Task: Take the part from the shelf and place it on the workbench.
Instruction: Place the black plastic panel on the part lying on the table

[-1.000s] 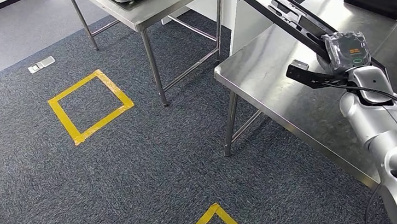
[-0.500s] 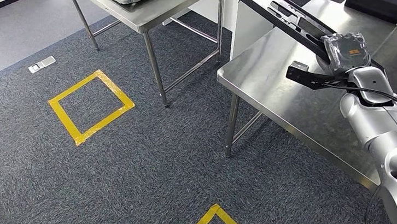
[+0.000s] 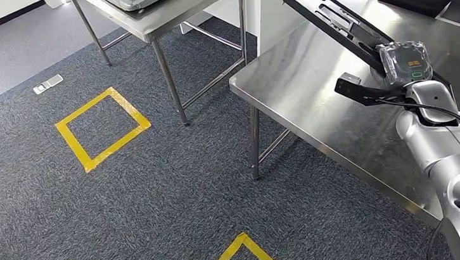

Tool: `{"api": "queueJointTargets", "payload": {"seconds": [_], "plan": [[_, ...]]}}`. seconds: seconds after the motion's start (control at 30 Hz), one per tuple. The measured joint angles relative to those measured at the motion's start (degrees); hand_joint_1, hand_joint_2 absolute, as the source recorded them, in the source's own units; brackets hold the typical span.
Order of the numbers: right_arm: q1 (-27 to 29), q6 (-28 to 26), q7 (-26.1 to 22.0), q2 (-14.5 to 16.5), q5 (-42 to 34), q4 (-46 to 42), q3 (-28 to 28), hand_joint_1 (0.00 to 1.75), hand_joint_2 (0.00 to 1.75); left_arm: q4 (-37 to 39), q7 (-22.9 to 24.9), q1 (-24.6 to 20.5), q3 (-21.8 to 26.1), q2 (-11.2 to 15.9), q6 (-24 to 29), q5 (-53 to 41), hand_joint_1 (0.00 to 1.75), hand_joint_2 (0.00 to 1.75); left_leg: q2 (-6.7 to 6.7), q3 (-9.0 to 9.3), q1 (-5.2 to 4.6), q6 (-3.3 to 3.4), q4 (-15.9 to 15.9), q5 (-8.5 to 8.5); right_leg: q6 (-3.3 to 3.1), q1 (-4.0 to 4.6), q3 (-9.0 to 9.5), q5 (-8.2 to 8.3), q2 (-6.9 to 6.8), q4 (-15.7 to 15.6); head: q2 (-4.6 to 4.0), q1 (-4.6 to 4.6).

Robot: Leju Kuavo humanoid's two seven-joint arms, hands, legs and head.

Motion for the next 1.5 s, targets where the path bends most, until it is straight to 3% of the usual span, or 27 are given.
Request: {"api": "queueJointTargets", "payload": {"seconds": [0.03, 0.07, 0.13, 0.2, 0.23, 0.33, 0.4, 0.5, 0.57, 0.6, 0.67, 0.7, 0.77, 0.83, 0.87, 0.97, 1.03, 1.13, 1.27, 1.37, 1.43, 1.5], "plan": [[0.0, 0.0, 0.0, 0.0, 0.0, 0.0, 0.0, 1.69, 1.75, 0.0, 0.0, 0.0, 0.0, 0.0, 0.0, 0.0, 0.00, 1.75, -0.05, -0.58, -0.06, 0.20, 2.6, -1.22, -0.31, 0.31, -0.34, 0.25, 0.07, 0.0, 0.00, 0.01], [0.0, 0.0, 0.0, 0.0, 0.0, 0.0, 0.0, 1.69, 1.75, 0.0, 0.0, 0.0, 0.0, 0.0, 0.0, 0.0, 0.00, 1.75, -0.08, -0.16, -0.20, 0.56, 3.2, -1.49, -0.52, 0.60, -0.68, 0.50, 0.19, 0.0, 0.00, -0.01], [0.0, 0.0, 0.0, 0.1, 0.0, 0.0, 0.0, 1.69, 1.75, 0.0, 0.0, 0.0, 0.0, 0.0, 0.0, 0.0, 0.00, 1.75, -0.36, 4.11, -0.76, 1.87, -1.8, 0.02, -0.67, 1.07, -1.21, 1.02, 0.49, 0.0, 0.00, 0.01], [0.0, 0.0, 0.0, 0.1, 0.0, -0.1, 0.0, 1.69, 1.75, 0.0, 0.0, -0.1, 0.0, 0.1, 0.0, 0.0, 0.00, 1.75, -0.69, 8.83, -1.57, 3.36, -8.6, 1.36, -0.43, 1.33, -1.43, 1.49, 0.63, -0.1, 0.00, 0.20], [0.0, 0.0, 0.0, 0.0, 0.0, -0.1, 0.0, 1.69, 1.75, 0.0, 0.0, -0.1, 0.0, 0.1, 0.0, 0.0, 0.00, 1.75, -0.72, 10.03, -1.96, 3.81, -10.5, 1.71, -0.16, 1.30, -1.43, 1.73, 0.60, -0.2, 0.00, 0.20], [0.0, 0.0, 0.0, -0.1, -0.1, -0.2, 0.0, 1.69, 1.75, 0.0, -0.1, -0.1, 0.0, 0.2, 0.0, 0.0, 0.00, 1.75, -0.39, 10.47, -2.39, 4.20, -12.4, 3.08, 0.96, 1.09, -1.43, 2.54, 0.50, -0.9, 0.00, 0.12], [0.1, -0.1, 0.0, -0.2, -0.1, -0.2, 0.0, 1.69, 1.75, 0.0, -0.1, -0.1, 0.0, 0.1, 0.0, 0.0, 0.00, 1.75, -0.08, 10.66, -2.09, 4.50, -14.2, 4.74, 1.10, 1.27, -2.33, 1.31, 0.41, 0.4, 0.00, 0.20], [0.2, -0.1, 0.0, -0.7, -0.1, -0.2, -0.1, 1.69, 1.75, 0.0, -0.1, -0.1, 0.0, 0.0, 0.0, -0.2, 0.00, 1.75, 0.22, 9.77, -1.97, 4.70, -15.2, 6.45, 0.62, 1.18, -5.33, -4.31, 0.29, 9.1, 0.00, 0.41], [0.7, -0.1, 0.0, -0.8, -0.1, -0.2, -0.1, 1.69, 1.75, 0.0, -0.2, -0.1, 0.0, -0.2, -0.2, -0.3, 0.00, 1.75, 0.35, 8.76, -1.93, 4.43, -15.2, 7.16, 1.20, 0.98, -5.48, -6.10, 0.26, 12.7, 0.00, 0.40], [0.9, -0.1, 0.0, -0.9, -0.1, -0.2, -0.1, 1.69, 1.75, 0.0, -0.2, -0.1, 0.0, -0.2, -0.2, -0.4, 0.00, 1.75, 0.39, 8.23, -1.85, 4.24, -15.1, 7.49, 1.74, 0.81, -4.06, -5.84, 0.20, 11.5, 0.00, 0.39], [1.0, -0.1, 0.0, -0.9, 0.0, -0.3, -0.1, 1.69, 1.75, 0.0, -0.4, -0.1, 0.0, -0.2, -0.3, -0.4, 0.00, 1.75, 0.45, 7.33, -1.67, 3.65, -15.0, 8.02, 2.86, 0.37, 1.31, -4.32, -0.19, 3.8, 0.00, 0.42], [1.0, -0.1, 0.0, -0.9, 0.1, -0.3, -0.1, 1.69, 1.75, 0.0, -0.5, -0.1, 0.0, -0.2, -0.3, -0.4, 0.00, 1.75, 0.49, 7.01, -1.70, 3.26, -14.9, 8.27, 3.08, 0.34, 3.82, -3.75, -0.36, 0.5, 0.00, 0.40], [1.0, -0.1, 0.0, -1.0, 0.3, -0.4, -0.1, 1.69, 1.75, 0.0, -0.7, -0.2, 0.0, -0.2, -0.3, -0.4, 0.00, 1.75, 0.51, 6.73, -1.99, 2.70, -14.5, 8.63, 2.68, 0.57, 5.82, -3.38, -0.44, -2.6, 0.00, 0.34], [1.0, -0.1, 0.1, -1.0, 0.7, -0.4, -0.1, 1.69, 1.75, 0.0, -0.8, -0.2, 0.0, -0.2, -0.2, -0.4, 0.00, 1.75, 0.47, 6.65, -2.19, 2.58, -14.4, 8.85, 1.83, 0.63, 5.53, -2.83, -0.25, -2.6, 0.00, 0.12], [0.9, -0.1, 0.2, -1.0, 0.9, -0.4, -0.1, 1.69, 1.75, 0.0, -0.8, -0.2, 0.0, -0.1, -0.1, -0.4, 0.00, 1.75, 0.44, 6.56, -2.19, 3.01, -14.5, 8.74, 1.47, 0.51, 5.50, -2.66, -0.22, -2.7, 0.00, 0.01], [0.9, 0.0, 0.4, -0.7, 1.1, -0.4, -0.1, 1.69, 1.75, 0.0, -0.8, -0.2, 0.0, 0.1, 0.2, -0.5, 0.00, 1.75, 0.41, 6.32, -2.16, 5.65, -14.8, 9.16, 0.88, 0.49, 5.29, -2.17, -0.10, -2.9, 0.00, -0.05], [0.9, 0.0, 0.5, -0.7, 1.1, -0.3, -0.1, 1.69, 1.75, 0.0, -0.8, -0.2, 0.0, 0.1, 0.4, -0.7, 0.00, 1.75, 0.41, 6.10, -2.16, 6.22, -14.9, 9.83, 0.62, 0.54, 5.11, -1.94, -0.06, -2.9, 0.00, -0.04], [1.0, 0.0, 0.5, -0.5, 1.0, 0.0, -0.1, 1.69, 1.75, 0.0, -0.7, -0.2, 0.0, 0.1, 0.5, -0.9, 0.00, 1.75, 0.39, 5.90, -2.15, 5.72, -14.8, 10.05, 0.58, 0.47, 4.93, -1.83, -0.04, -2.9, 0.00, -0.08], [1.1, 0.0, 0.5, -0.4, 1.0, 0.2, -0.1, 1.69, 1.75, 0.0, -0.5, -0.2, 0.0, 0.1, 0.8, -1.0, 0.00, 1.75, 0.39, 5.81, -2.25, 5.67, -14.8, 10.05, 0.69, 0.38, 4.80, -1.77, 0.00, -3.1, 0.00, -0.07], [1.2, -0.1, 0.5, -0.5, 1.1, 0.1, -0.4, 1.69, 1.75, 0.0, -0.5, -0.2, 0.0, -0.2, 1.0, -1.1, 0.00, 1.75, 1.01, 7.41, -1.92, 5.29, -17.5, 10.88, 1.06, 0.80, 4.70, -2.06, 0.12, -3.3, 0.00, -0.01], [1.2, -0.1, 0.6, -0.7, 1.2, 0.1, -0.7, 1.69, 1.75, 0.0, -0.5, -0.3, 0.0, -0.4, 1.2, -1.1, 0.00, 1.75, 1.62, 8.44, -1.56, 4.73, -19.3, 11.48, 1.04, 0.78, 2.65, -3.98, -0.02, 0.6, 0.00, 0.12], [1.3, -0.1, 0.8, -0.9, 1.3, 0.2, -1.0, 1.69, 1.75, 0.0, -0.4, -0.4, 0.0, -0.5, 1.2, -1.1, 0.00, 1.75, 2.09, 8.52, -1.50, 4.51, -19.4, 11.44, 1.34, 0.50, -1.02, -6.26, -0.03, 7.1, 0.00, 0.17]]}}
